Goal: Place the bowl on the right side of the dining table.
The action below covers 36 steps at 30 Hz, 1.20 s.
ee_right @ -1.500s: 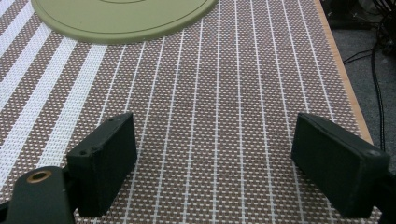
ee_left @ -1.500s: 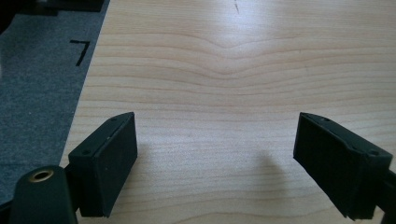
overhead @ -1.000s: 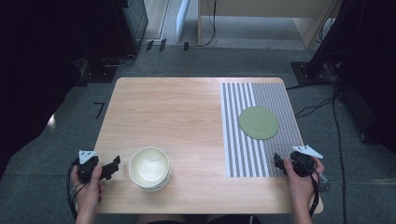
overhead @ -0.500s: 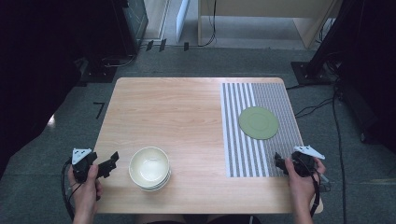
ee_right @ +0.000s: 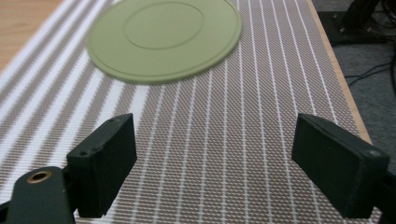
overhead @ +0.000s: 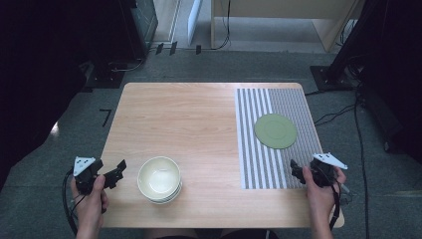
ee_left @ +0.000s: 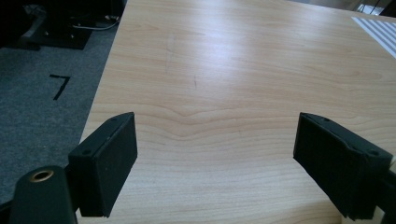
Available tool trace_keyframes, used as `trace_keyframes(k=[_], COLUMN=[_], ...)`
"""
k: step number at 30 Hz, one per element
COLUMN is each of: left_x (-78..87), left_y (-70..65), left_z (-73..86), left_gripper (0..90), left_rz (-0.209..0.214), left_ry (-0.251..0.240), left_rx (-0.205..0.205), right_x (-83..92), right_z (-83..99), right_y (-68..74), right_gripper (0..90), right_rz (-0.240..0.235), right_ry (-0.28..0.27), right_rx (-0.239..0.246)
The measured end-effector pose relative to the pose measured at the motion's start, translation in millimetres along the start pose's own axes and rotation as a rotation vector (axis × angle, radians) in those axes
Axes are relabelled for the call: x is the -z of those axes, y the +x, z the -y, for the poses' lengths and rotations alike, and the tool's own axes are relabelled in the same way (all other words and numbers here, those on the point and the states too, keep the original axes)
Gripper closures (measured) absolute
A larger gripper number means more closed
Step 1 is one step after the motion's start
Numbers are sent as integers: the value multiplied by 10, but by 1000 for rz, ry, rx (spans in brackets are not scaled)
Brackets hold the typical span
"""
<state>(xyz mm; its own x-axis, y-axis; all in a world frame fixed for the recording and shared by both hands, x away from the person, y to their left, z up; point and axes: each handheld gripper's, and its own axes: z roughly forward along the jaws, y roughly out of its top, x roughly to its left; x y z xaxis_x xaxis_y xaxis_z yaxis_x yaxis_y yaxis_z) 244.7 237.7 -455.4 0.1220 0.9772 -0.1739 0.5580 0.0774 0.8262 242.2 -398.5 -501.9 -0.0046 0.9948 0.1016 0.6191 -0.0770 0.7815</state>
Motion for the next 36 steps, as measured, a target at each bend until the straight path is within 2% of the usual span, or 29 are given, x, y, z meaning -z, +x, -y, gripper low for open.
trace_keyframes(k=[6,9,16,33,36], left_x=[42,64,82,122,120], left_y=[-58,-94,-155,-292,-304], left_z=[-41,-62,-84,-119,-119], left_gripper=[135,134,135,135,135], left_rz=[9,27,36,62,64], left_ry=[-11,-16,-21,-35,-34], left_rx=[-14,-21,-35,-66,-67], right_x=[58,100,168,298,302], right_z=[-60,-106,-175,-297,-303], right_y=[72,151,281,684,716], right_gripper=[138,138,138,138,139], right_rz=[-23,-47,-85,-169,-177], right_ry=[-20,-31,-55,-98,-100], right_rx=[1,4,16,75,80])
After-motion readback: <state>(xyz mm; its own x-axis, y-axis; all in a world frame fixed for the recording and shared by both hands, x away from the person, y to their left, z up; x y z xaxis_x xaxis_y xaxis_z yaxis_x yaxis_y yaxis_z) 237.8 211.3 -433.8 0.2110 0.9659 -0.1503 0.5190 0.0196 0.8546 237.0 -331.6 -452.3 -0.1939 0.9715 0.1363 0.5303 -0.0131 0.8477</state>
